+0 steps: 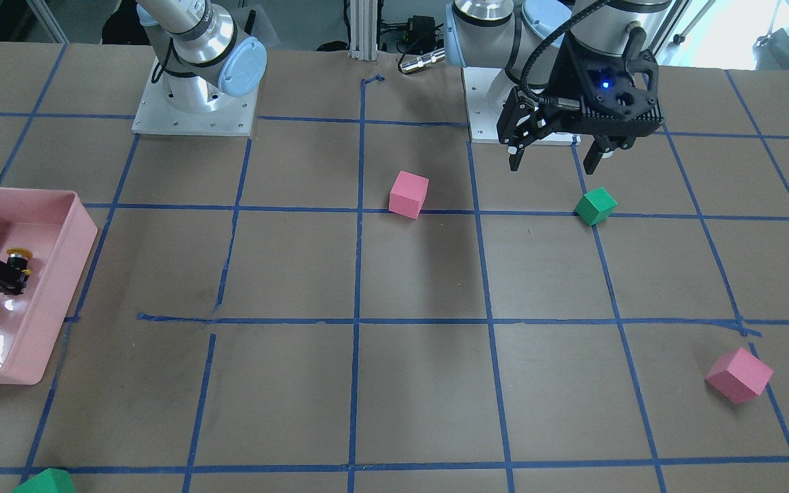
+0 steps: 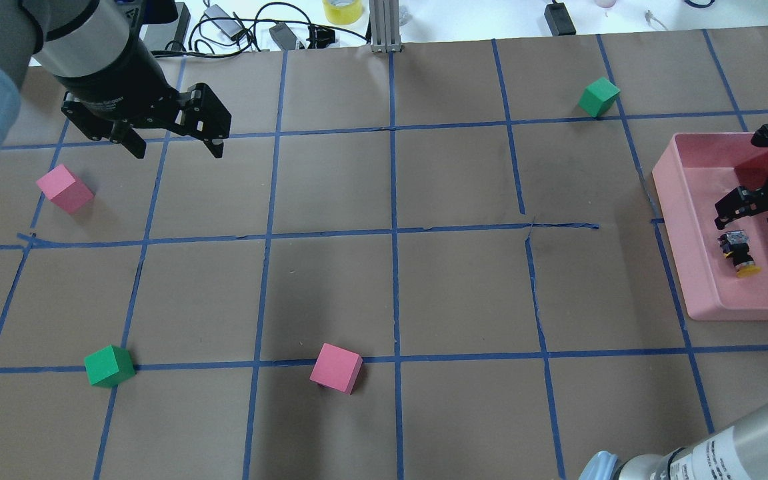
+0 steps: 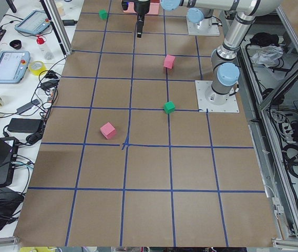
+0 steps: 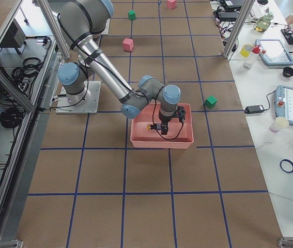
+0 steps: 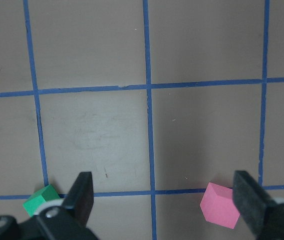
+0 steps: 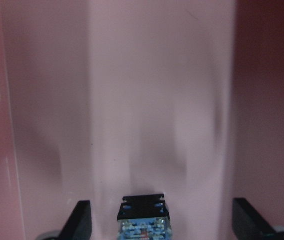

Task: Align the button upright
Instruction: 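Lower the right gripper into the bin and grasp the button switch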

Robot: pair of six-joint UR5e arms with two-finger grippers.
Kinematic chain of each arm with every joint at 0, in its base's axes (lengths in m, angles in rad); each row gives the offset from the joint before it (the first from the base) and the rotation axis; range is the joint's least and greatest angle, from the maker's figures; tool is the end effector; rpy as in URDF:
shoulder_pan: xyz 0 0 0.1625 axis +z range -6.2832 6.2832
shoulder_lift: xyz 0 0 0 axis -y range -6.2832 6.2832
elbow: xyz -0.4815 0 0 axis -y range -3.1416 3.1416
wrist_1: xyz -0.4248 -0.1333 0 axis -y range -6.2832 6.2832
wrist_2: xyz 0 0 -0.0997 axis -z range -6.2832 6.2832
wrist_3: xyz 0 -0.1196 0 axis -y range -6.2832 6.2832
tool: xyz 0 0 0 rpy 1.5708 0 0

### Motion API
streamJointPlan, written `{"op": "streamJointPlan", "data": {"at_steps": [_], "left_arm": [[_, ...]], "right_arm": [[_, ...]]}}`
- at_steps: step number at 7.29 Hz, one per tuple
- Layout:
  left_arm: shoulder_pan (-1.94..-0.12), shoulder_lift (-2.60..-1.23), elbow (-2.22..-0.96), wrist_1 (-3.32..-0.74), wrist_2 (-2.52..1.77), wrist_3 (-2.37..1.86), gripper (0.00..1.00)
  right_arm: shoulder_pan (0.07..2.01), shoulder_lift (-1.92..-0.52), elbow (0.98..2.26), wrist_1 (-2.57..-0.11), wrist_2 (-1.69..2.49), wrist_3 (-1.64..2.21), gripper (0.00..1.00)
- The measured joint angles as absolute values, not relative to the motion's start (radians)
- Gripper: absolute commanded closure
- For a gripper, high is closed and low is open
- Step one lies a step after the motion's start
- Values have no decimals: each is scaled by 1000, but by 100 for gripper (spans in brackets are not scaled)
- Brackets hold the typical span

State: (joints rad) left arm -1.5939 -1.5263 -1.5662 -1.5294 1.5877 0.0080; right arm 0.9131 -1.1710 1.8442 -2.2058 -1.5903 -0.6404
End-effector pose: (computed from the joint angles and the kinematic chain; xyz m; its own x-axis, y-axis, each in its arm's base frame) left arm -0.1431 -0.5098 0.5543 -0.9994 0.0295 -0.0176 0.0310 0.9954 -0.0902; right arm -0.2721 -0.5665 0.2179 -0.9998 0.0171 -0.0072 0.0168 0.9990 0.0423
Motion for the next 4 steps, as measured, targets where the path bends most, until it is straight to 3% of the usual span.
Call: {"op": "streamJointPlan", "data": {"at_steps": [4], "left_arm": [[-1594,-1527,-1566,-1526,1586,9,0]], "right_arm": [[913,-1167,1859,-2211,-1596,-643,0]]}}
